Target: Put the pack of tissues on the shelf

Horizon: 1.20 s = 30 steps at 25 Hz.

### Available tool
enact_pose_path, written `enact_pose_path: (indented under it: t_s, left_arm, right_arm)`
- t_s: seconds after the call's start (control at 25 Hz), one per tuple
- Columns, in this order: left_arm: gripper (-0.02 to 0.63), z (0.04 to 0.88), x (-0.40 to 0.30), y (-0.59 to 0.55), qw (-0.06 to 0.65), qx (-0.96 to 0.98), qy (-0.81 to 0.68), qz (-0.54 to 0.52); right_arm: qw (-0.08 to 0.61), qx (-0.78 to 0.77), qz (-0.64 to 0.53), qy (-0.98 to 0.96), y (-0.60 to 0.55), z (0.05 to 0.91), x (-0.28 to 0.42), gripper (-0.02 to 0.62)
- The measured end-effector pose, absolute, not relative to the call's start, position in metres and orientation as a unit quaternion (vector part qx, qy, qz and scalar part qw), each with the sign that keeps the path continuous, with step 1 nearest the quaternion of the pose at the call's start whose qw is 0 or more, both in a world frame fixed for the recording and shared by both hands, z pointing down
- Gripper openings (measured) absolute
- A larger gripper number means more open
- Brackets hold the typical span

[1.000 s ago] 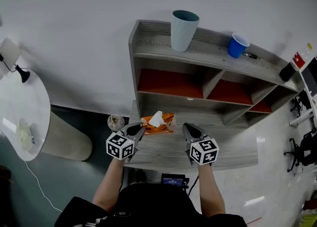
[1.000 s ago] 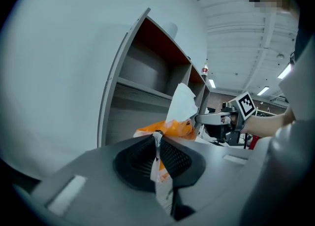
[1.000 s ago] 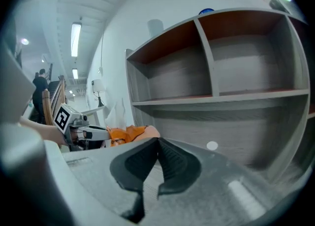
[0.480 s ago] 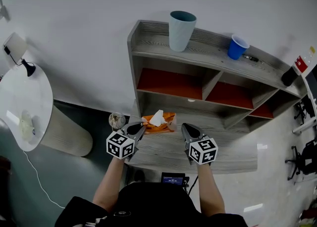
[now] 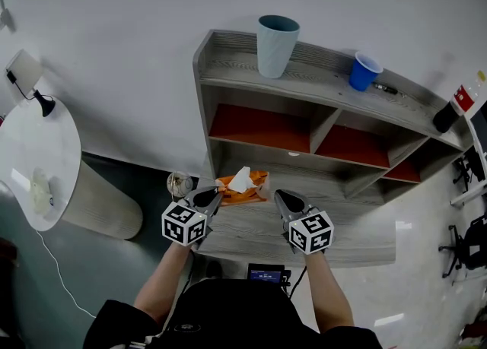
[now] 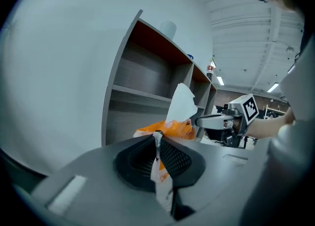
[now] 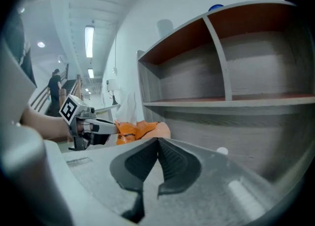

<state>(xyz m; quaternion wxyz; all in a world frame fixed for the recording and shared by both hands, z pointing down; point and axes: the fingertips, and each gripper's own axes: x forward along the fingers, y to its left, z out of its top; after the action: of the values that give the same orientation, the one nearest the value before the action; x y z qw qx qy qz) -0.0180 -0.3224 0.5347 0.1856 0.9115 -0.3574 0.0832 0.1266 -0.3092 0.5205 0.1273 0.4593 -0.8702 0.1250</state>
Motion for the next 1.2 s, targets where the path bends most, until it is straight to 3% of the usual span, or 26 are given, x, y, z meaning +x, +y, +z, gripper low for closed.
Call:
enact_pose_path:
  t_s: [0.56,0.84,1.2]
  left_arm:
    - [0.011,0.46,-0.009,-0.301,0.13,0.933,-0.325,0.088]
    - [0.012,0.428,-0.003,-0.323,0.09,0.936,-0.332,0.078]
    - [0.011,0.411,0.016,-0.359,0.088,0.935,-0.337,0.065]
  right_arm:
    - [0.15,0.336,0.08,-0.926,-0.267,0.466,0.091,-0.002]
    - [0.146,0.344,0.064,-0.925,-0.285,0.443,0.094,-0.002]
    - [0.103,0.399,0.087,-0.907,-0.329,0.423,0.12,-0.002]
